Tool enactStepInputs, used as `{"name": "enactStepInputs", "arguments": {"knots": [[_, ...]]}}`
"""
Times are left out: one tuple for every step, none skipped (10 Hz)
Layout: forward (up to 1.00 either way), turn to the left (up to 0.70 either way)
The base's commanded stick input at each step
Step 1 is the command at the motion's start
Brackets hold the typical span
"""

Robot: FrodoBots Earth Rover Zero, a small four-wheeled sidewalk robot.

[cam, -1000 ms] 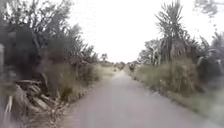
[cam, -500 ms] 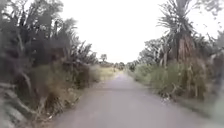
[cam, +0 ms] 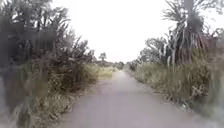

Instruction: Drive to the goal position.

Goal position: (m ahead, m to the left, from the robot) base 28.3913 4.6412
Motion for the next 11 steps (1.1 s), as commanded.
{"name": "enactStepInputs", "arguments": {"knots": [[1.00, 0.00], [1.00, 0.00], [1.00, 0.00], [1.00, 0.00], [1.00, 0.00], [1.00, 0.00], [1.00, 0.00], [1.00, 0.00], [1.00, 0.00], [1.00, 0.00], [1.00, 0.00]]}}
